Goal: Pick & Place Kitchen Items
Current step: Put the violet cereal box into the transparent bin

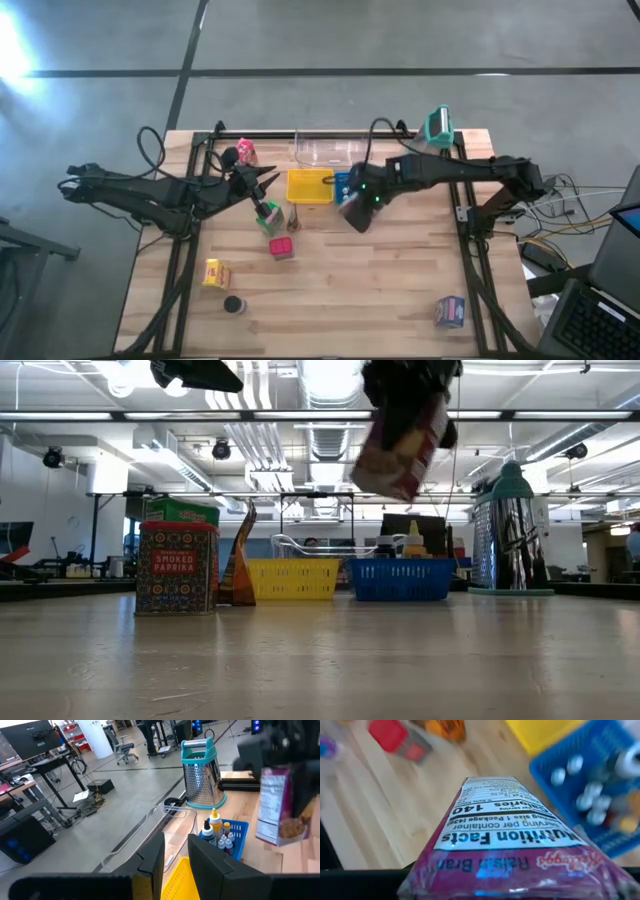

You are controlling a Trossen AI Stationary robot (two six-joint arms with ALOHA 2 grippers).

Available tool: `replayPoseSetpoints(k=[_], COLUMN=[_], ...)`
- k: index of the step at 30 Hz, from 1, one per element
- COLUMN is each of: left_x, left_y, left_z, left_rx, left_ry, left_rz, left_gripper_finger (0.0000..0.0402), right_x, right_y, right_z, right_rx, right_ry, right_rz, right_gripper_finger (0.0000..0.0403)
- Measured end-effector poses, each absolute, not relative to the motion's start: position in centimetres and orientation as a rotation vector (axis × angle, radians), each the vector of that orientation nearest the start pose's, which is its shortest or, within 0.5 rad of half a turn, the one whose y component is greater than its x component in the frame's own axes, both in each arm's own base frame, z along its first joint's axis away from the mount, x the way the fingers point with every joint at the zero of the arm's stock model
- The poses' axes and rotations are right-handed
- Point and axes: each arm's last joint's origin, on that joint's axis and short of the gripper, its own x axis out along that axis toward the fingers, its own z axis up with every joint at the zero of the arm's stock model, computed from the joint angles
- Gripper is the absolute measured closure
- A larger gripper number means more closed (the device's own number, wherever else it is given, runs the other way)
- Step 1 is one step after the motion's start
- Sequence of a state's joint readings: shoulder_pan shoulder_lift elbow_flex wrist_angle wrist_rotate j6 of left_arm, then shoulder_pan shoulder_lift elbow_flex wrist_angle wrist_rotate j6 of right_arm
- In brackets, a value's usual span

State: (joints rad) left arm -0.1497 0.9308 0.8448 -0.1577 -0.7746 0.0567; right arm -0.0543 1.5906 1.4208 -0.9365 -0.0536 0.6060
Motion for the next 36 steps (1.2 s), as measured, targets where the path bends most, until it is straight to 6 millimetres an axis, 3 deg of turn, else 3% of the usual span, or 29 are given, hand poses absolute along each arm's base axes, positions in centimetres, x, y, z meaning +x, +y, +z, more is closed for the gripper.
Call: replayPoseSetpoints(k=[6, 15, 29, 36], left_x=[19.8, 19.8, 19.8, 19.8], left_y=[-0.9, -0.9, -0.9, -0.9], left_z=[33.3, 33.3, 33.3, 33.2], left_rx=[0.158, 0.156, 0.152, 0.153], left_ry=[0.237, 0.237, 0.235, 0.236], left_rz=[0.616, 0.617, 0.617, 0.617], left_gripper_finger=[0.031, 0.031, 0.031, 0.031], right_x=[32.3, 31.4, 30.8, 31.8], right_y=[-4.2, -9.7, -16.8, -19.6], right_z=[33.0, 34.6, 33.2, 30.7], right_rx=[0.534, 0.525, 0.596, 0.639], right_ry=[0.962, 0.884, 0.829, 0.833], right_rz=[-0.317, -0.408, -0.565, -0.572], right_gripper_finger=[0.0252, 0.0235, 0.0244, 0.0233])
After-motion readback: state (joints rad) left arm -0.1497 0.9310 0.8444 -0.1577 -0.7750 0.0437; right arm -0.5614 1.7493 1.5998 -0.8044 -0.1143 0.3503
